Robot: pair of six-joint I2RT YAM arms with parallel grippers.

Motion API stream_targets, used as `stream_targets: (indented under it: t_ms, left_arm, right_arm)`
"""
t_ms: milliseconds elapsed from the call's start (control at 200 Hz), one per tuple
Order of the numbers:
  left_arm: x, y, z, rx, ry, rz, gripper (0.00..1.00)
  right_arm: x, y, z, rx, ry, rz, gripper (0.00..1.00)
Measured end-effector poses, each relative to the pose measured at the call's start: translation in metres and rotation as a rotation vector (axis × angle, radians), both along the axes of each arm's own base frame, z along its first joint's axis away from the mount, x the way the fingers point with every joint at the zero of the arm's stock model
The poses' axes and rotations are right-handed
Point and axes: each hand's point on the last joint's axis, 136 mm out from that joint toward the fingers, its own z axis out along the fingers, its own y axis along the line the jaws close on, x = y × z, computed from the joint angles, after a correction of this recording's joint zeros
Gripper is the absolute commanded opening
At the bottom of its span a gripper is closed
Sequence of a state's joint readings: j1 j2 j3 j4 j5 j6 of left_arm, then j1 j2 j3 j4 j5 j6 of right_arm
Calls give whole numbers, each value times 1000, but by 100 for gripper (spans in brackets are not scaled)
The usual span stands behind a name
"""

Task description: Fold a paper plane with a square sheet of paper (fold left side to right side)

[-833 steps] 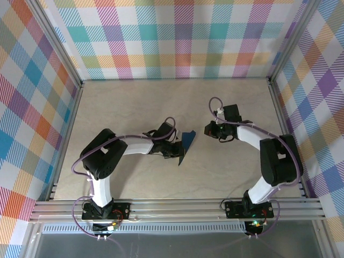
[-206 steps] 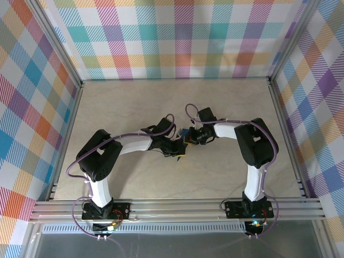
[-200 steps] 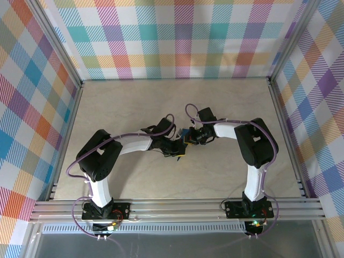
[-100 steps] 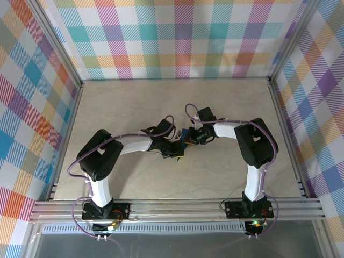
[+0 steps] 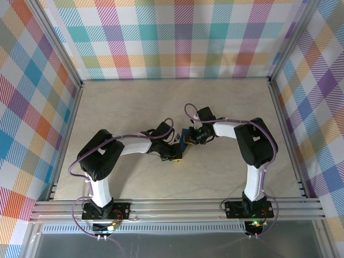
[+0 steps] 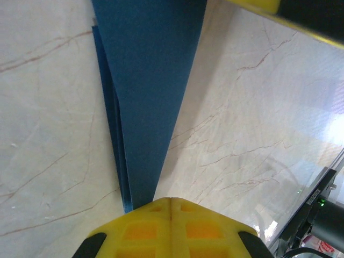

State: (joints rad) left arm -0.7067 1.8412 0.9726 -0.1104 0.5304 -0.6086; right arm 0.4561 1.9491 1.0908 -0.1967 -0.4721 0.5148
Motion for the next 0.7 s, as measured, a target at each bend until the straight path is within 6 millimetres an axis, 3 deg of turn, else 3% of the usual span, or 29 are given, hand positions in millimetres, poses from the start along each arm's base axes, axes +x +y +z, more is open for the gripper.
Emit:
stream_targets:
  t_ms: [700]
  left_arm:
    - [-1, 1, -6, -25, -19, 9, 0]
  right_arm:
    - [0, -1, 0, -22, 5, 2, 0]
